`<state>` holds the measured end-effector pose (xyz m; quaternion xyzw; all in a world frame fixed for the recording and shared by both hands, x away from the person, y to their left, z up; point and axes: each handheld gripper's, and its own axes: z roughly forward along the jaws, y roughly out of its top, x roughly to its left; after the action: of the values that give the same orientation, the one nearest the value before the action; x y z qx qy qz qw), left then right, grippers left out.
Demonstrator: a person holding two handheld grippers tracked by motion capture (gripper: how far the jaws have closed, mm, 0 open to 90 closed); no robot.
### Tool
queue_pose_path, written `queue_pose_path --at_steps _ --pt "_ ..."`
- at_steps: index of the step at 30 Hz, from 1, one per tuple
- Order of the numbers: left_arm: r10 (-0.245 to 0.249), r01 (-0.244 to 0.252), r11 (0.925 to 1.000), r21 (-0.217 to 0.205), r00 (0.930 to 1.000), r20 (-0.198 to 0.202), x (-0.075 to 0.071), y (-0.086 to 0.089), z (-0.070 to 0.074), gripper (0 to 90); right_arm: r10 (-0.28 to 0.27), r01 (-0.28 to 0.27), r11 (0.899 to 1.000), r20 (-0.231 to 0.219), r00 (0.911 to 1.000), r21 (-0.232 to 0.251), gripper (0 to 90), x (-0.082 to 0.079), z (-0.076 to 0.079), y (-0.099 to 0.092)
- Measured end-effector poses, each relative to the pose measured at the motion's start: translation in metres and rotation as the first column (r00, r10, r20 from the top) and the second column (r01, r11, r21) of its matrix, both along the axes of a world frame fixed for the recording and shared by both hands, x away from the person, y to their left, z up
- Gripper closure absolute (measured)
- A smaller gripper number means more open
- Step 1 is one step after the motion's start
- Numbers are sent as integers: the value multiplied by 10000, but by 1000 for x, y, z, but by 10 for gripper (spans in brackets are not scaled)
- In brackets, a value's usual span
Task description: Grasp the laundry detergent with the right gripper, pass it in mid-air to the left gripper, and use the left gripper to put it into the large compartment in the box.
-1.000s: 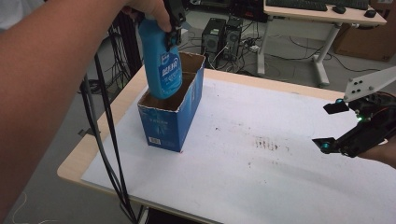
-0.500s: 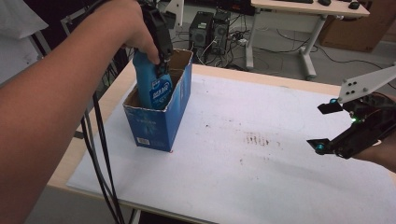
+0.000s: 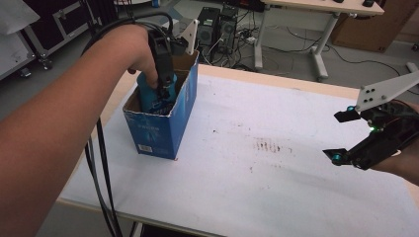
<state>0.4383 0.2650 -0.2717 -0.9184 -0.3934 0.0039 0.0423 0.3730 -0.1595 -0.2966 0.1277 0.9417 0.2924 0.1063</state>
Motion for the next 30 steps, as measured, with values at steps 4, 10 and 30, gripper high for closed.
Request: queue_pose_path --at_steps 4,10,30 --pt "-378 378 9993 1 9993 30 -1 -1 -10 389 11 -11 10000 5 10000 -26 7 0 -1 0" --pt "-577 580 9978 -313 9983 122 3 1 -27 388 -42 42 10000 -85 10000 -63 7 0 -6 1" --pt "303 -316 9931 -1128 9995 -135 7 11 -14 307 -78 76 9999 -181 9998 -107 7 1 -13 3"
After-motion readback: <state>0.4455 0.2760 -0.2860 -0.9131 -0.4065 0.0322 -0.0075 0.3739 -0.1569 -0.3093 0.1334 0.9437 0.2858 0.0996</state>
